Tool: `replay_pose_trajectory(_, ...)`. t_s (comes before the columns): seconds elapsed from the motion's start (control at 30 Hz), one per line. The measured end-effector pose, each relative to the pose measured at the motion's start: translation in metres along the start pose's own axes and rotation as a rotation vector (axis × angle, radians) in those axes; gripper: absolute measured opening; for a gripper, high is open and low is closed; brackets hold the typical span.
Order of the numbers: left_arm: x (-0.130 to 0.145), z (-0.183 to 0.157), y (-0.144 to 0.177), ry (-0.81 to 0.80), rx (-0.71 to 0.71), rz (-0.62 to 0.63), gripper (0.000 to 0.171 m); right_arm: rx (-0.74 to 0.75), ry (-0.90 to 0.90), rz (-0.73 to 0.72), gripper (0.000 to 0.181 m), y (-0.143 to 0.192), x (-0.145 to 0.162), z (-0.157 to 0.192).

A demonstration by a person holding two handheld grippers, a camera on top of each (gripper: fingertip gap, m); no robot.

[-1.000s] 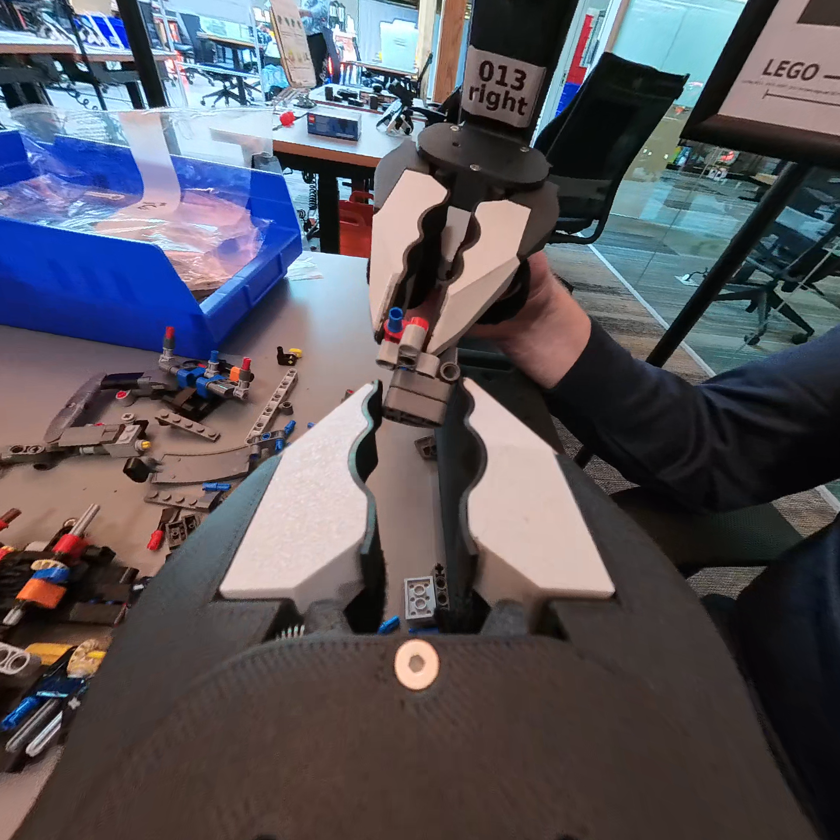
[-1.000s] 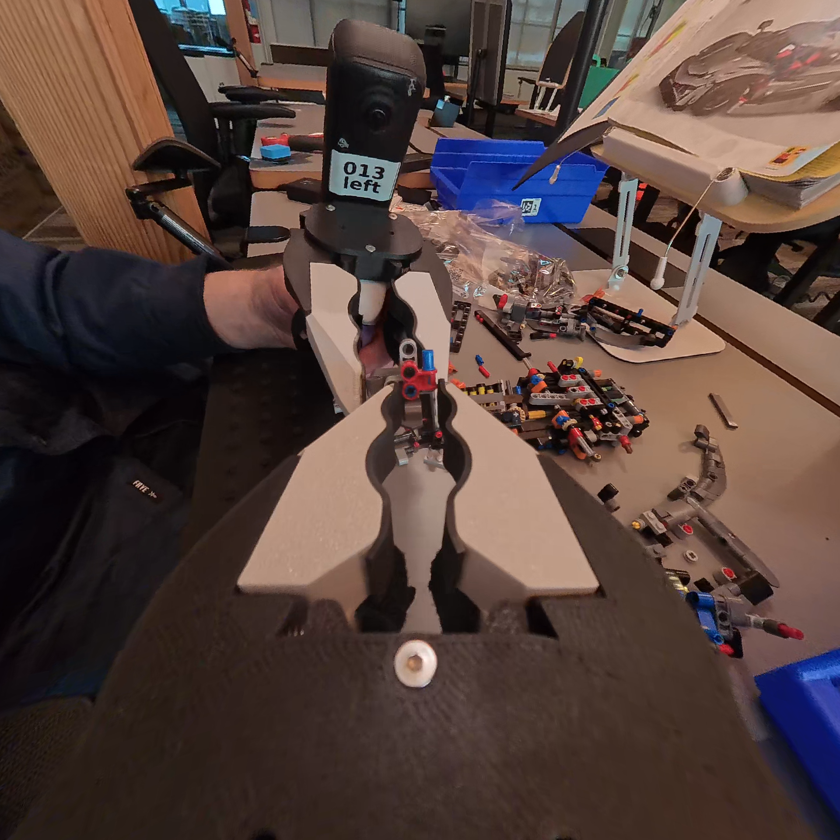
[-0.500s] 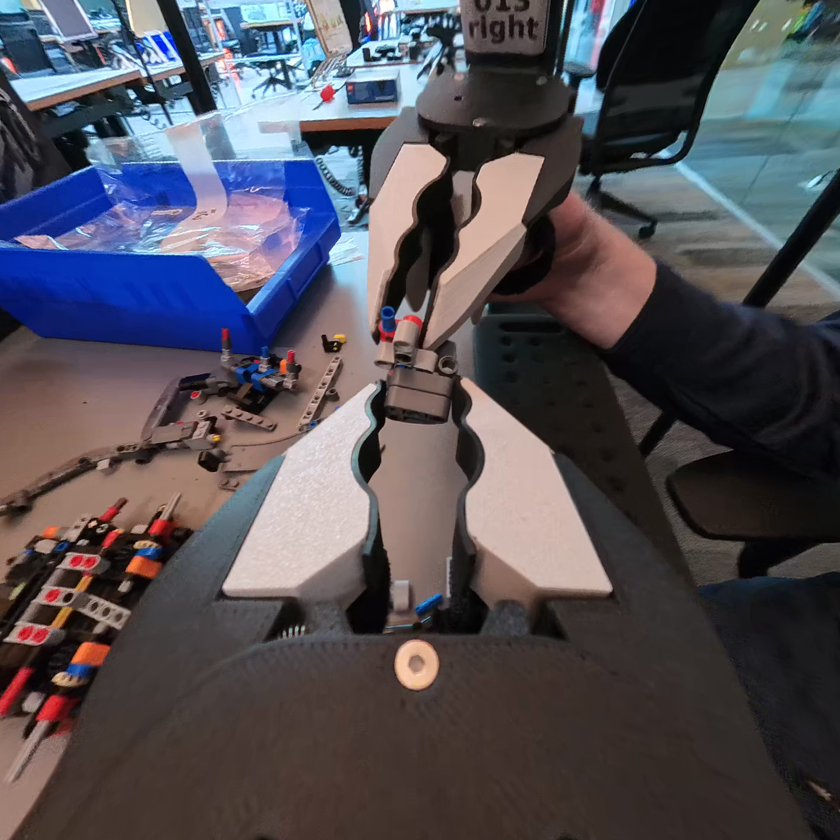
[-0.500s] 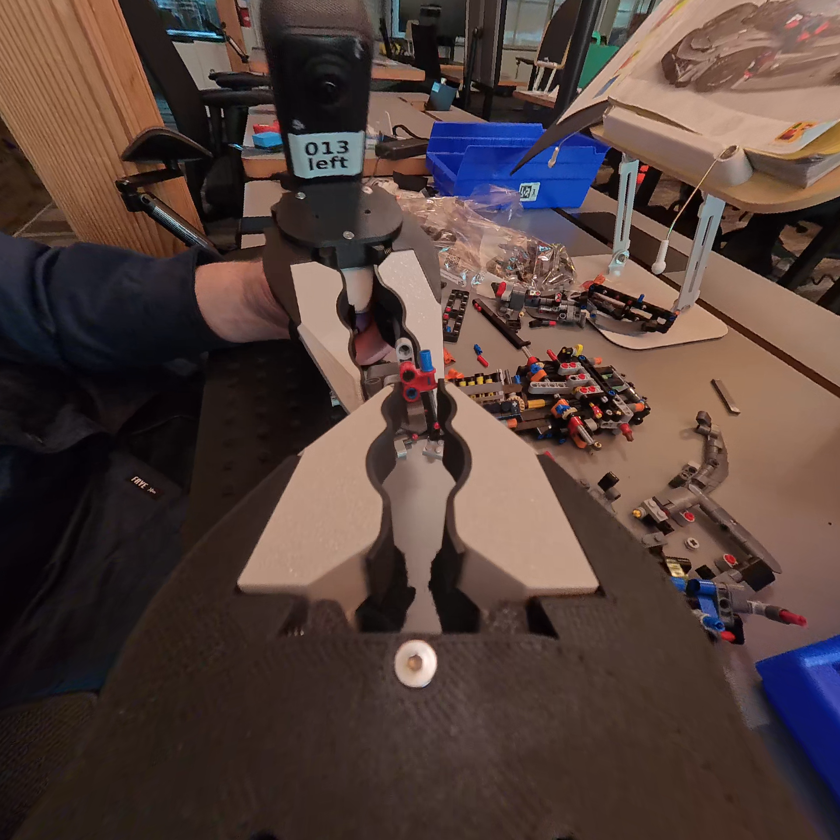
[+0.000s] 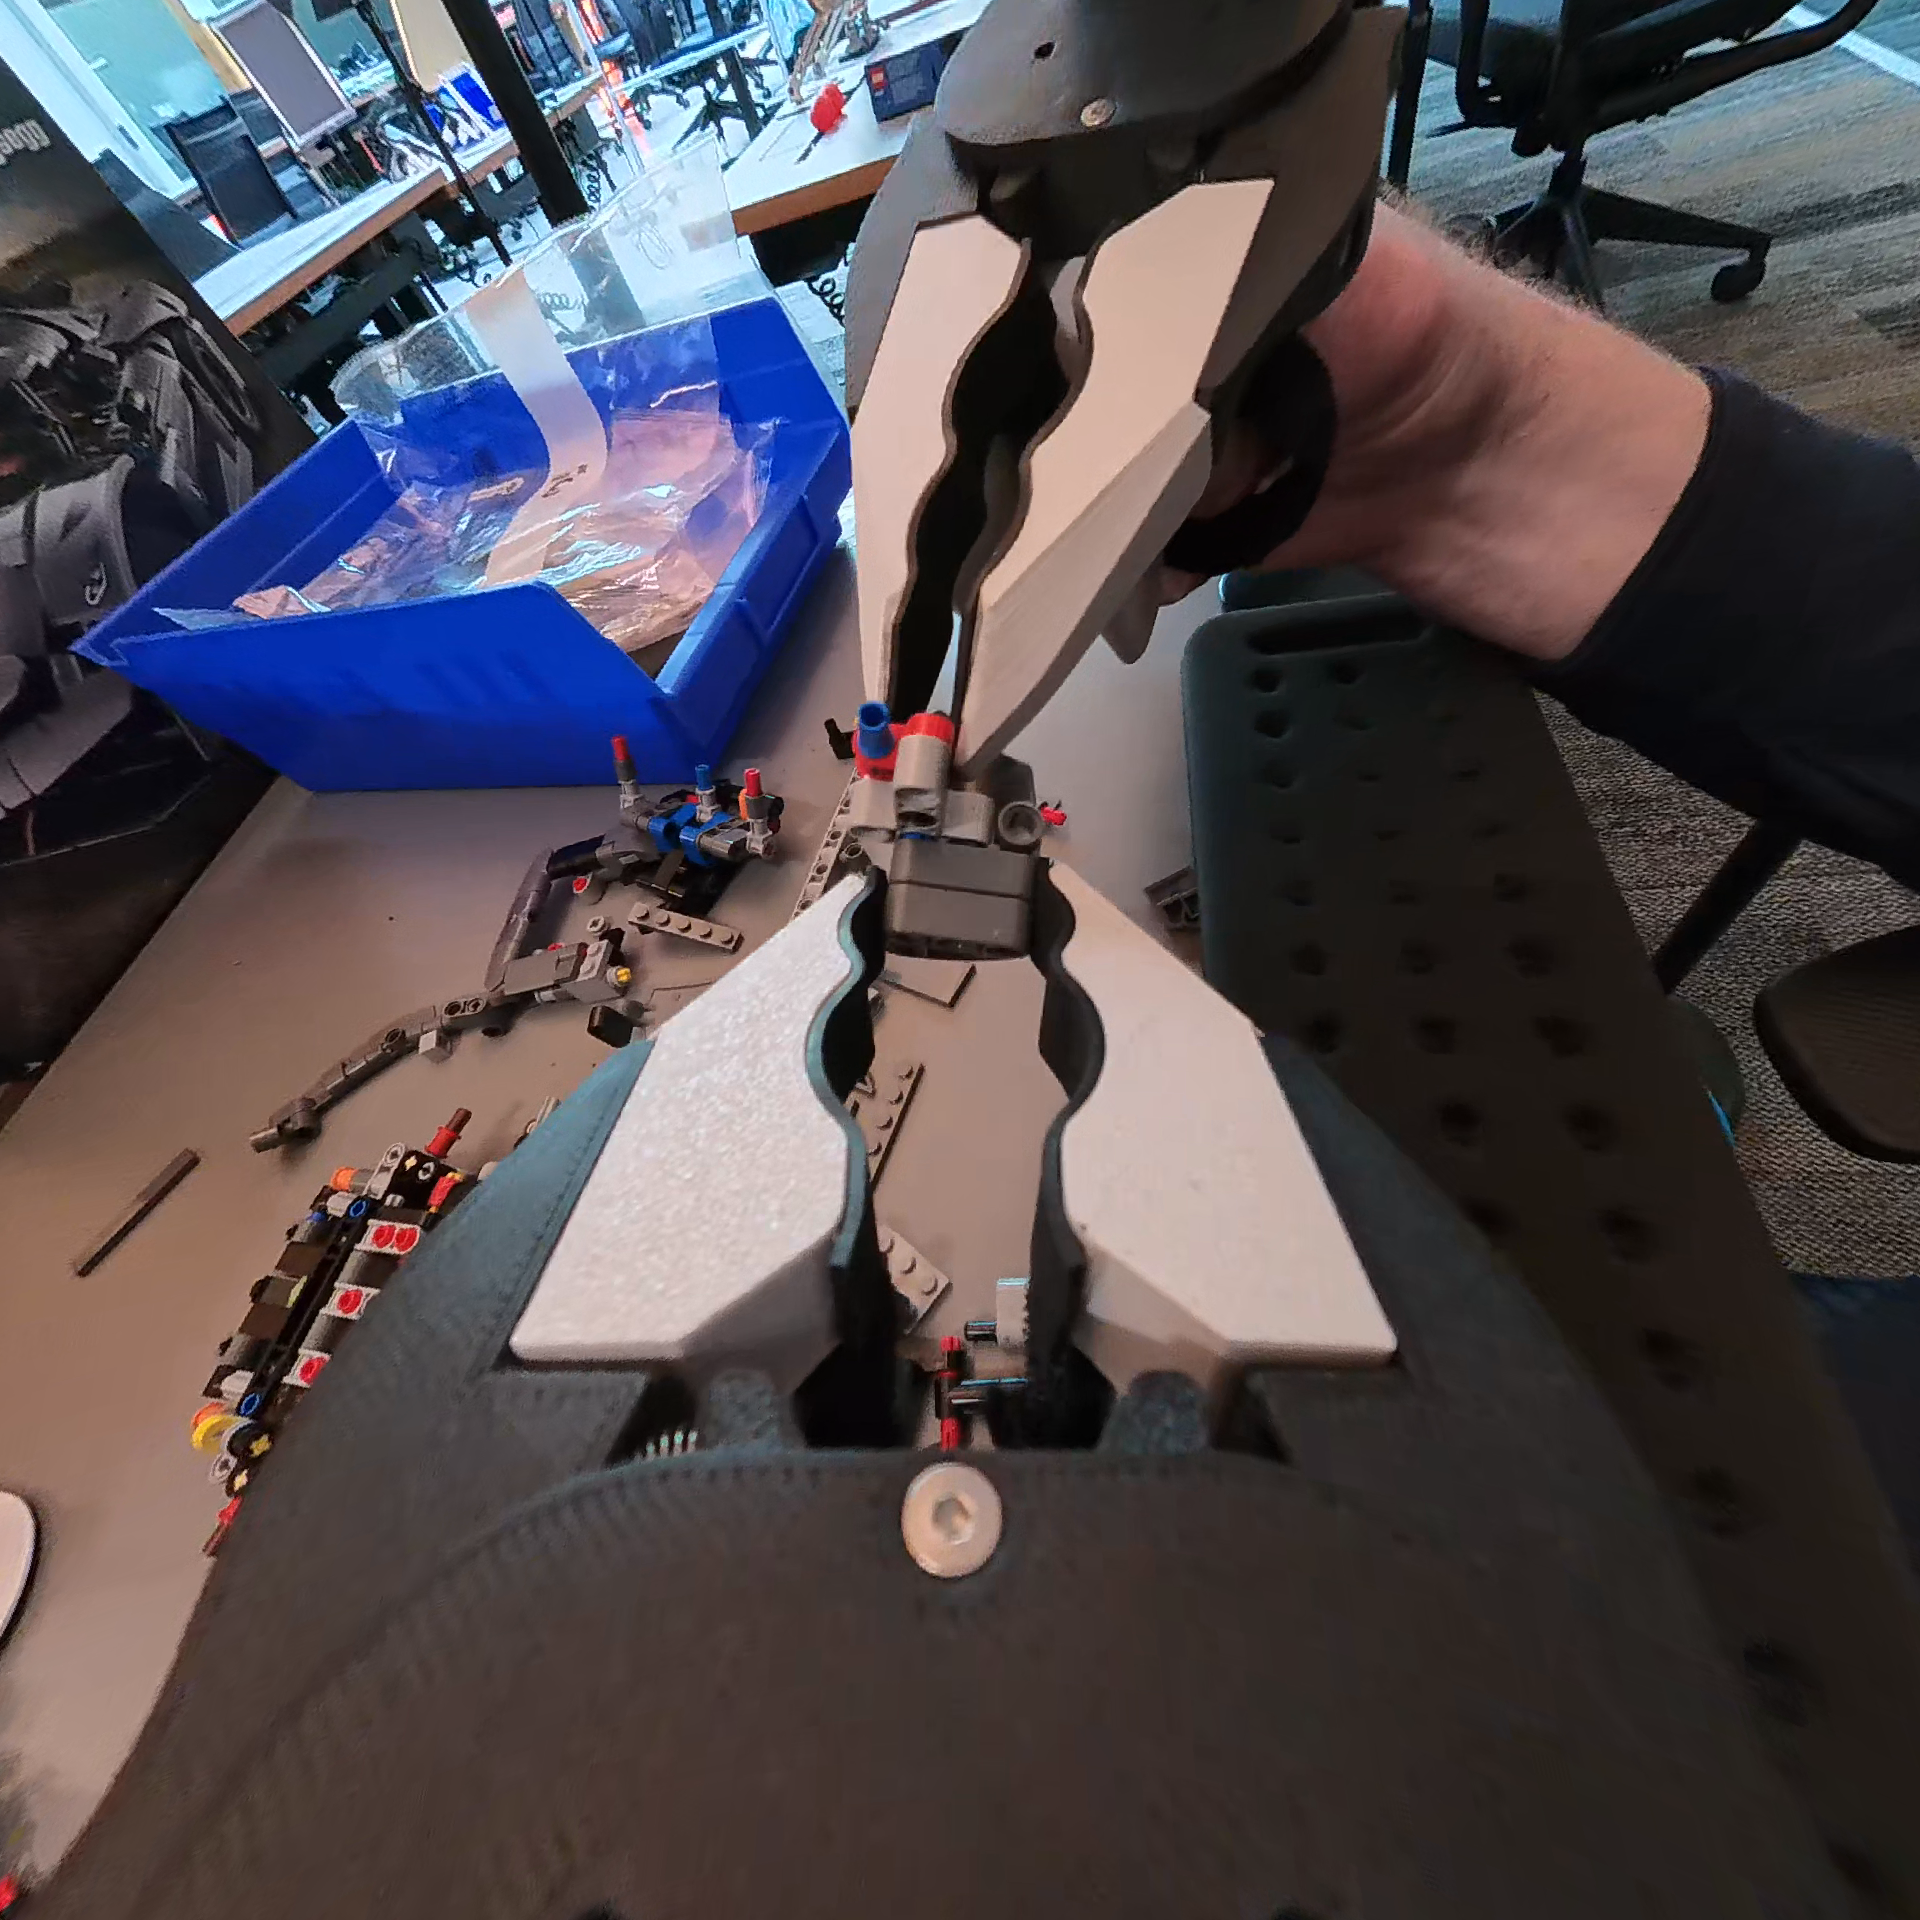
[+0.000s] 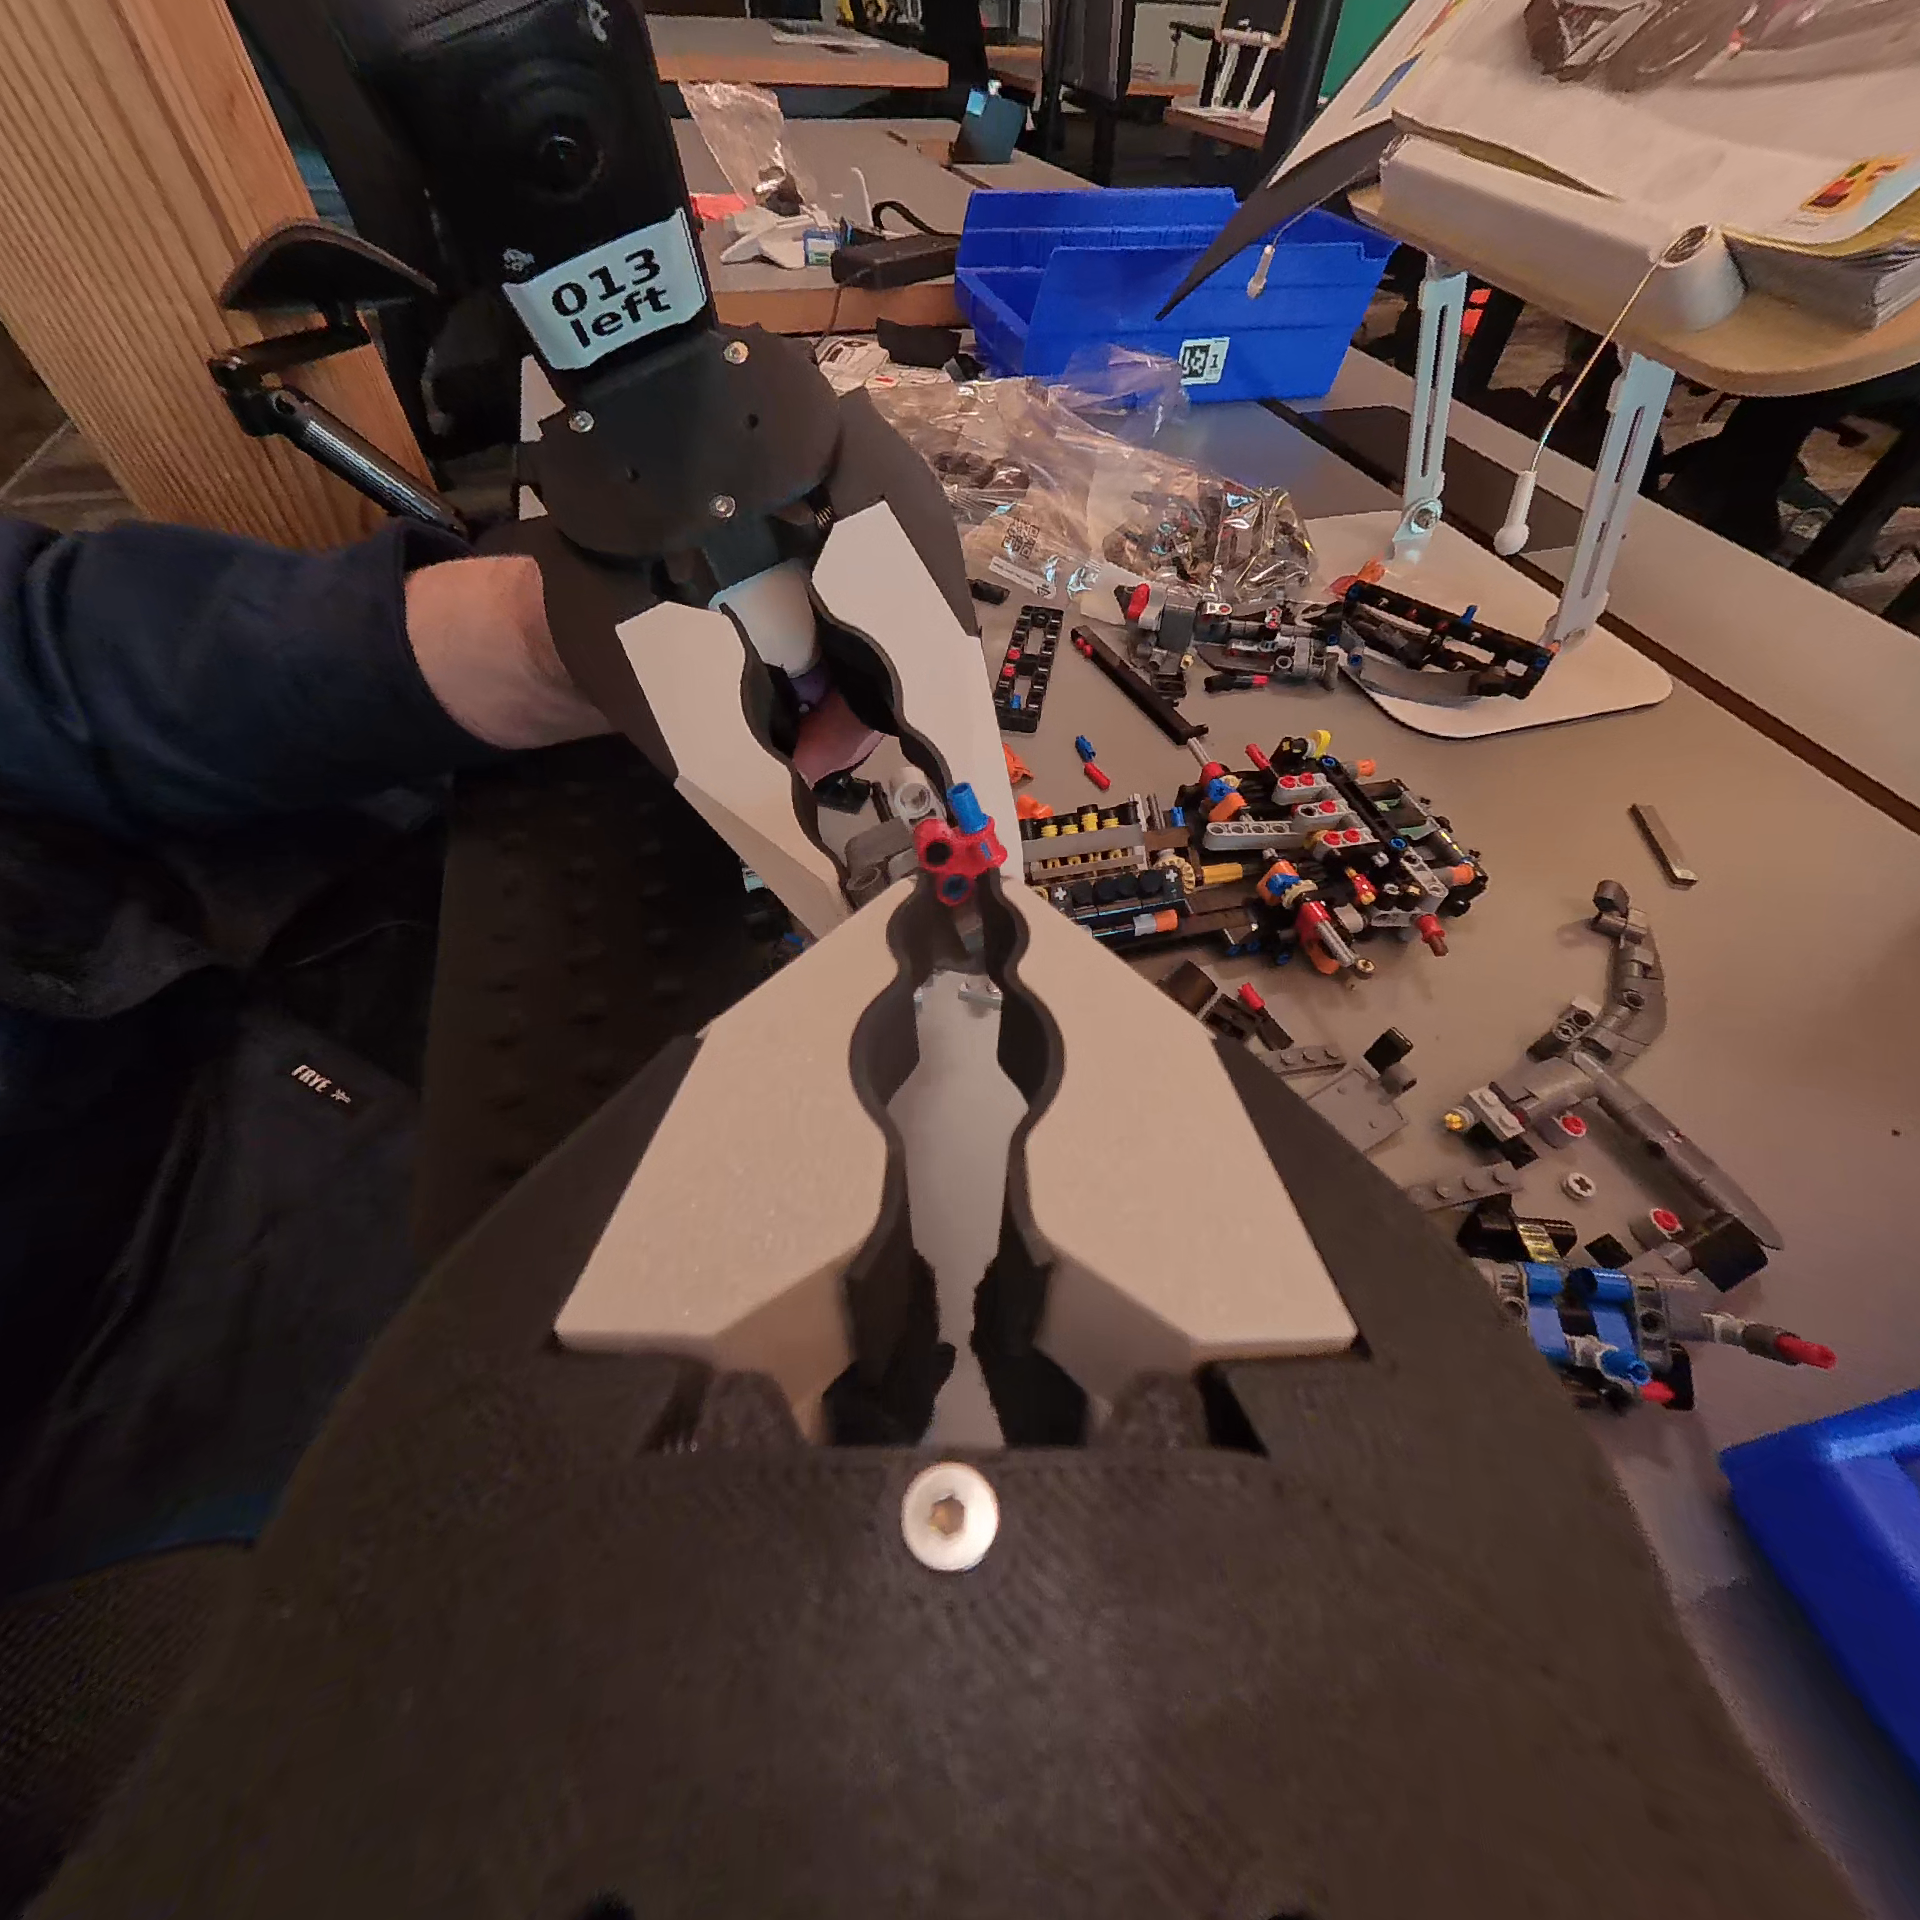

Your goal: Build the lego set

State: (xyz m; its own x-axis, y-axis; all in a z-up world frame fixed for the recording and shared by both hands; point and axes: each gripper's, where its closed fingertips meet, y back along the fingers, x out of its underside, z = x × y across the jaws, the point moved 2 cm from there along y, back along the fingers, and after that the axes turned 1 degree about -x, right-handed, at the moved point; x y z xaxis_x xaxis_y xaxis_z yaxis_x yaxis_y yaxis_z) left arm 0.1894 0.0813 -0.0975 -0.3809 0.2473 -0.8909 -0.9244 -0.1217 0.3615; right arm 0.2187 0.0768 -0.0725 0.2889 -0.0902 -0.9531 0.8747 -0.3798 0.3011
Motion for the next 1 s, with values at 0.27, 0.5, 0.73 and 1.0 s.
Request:
replay_pose_trajectory(0.27,-0.003,0.001,0.002,0.011,0.006,-0.02,0.025,0.013,0.02,-0.003,0.004,0.001,-0.002,0.0)
replay_pose_trajectory(0.5,0.001,0.005,0.006,0.045,0.01,-0.021,0.024,-0.022,0.009,-0.097,0.0,0.014,-0.013,0.004)
replay_pose_trajectory(0.73,0.007,0.002,-0.001,0.009,0.002,0.031,0.025,0.006,0.009,-0.044,0.001,0.009,-0.003,-0.001)
replay_pose_trajectory(1.0,0.01,0.001,-0.004,-0.053,-0.032,0.063,0.024,-0.009,0.044,-0.022,0.009,-0.004,-0.006,0.006)
